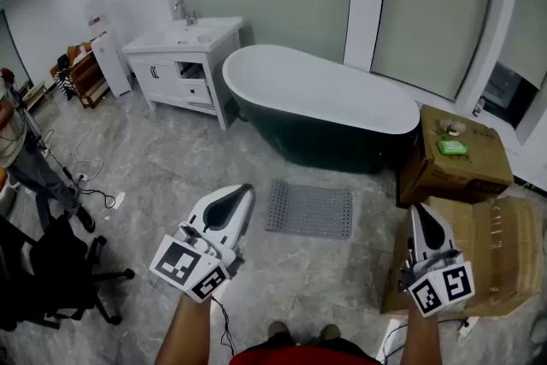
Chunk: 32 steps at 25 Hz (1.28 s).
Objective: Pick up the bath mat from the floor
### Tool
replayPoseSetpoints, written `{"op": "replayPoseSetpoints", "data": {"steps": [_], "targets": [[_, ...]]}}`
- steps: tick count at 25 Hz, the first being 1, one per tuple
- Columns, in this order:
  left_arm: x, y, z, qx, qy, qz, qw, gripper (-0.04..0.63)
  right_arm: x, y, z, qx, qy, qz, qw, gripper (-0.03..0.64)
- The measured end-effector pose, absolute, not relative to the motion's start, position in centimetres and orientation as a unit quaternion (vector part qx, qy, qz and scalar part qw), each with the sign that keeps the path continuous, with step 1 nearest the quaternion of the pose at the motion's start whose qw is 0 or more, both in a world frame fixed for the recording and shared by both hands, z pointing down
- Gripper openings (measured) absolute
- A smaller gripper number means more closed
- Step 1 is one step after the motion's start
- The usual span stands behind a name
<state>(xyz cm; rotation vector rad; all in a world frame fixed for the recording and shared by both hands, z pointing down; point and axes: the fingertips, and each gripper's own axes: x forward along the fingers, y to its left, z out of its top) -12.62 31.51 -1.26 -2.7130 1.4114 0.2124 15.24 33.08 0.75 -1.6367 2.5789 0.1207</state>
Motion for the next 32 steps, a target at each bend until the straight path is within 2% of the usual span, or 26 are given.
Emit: {"op": "replayPoseSetpoints", "data": {"steps": [5,16,32], "targets": [[-14.5,30.6,-0.7,-0.886,0.458,0.067,0.033,0.011,13.7,32.5,0.7,-0.526,0.847,0.022,0.073,0.002],[-18.7,26.9,2.9,-0.886,0.461,0.053,0.004,0.011,12.9,30.7,4.0,-0.56,0.828,0.004,0.03,0.003],[-19.4,10.6,8.7,-0.864,0.502,0.013,-0.022,0.012,17.2,13.7,9.9,-0.574,0.819,-0.017,0.001,0.003]]}}
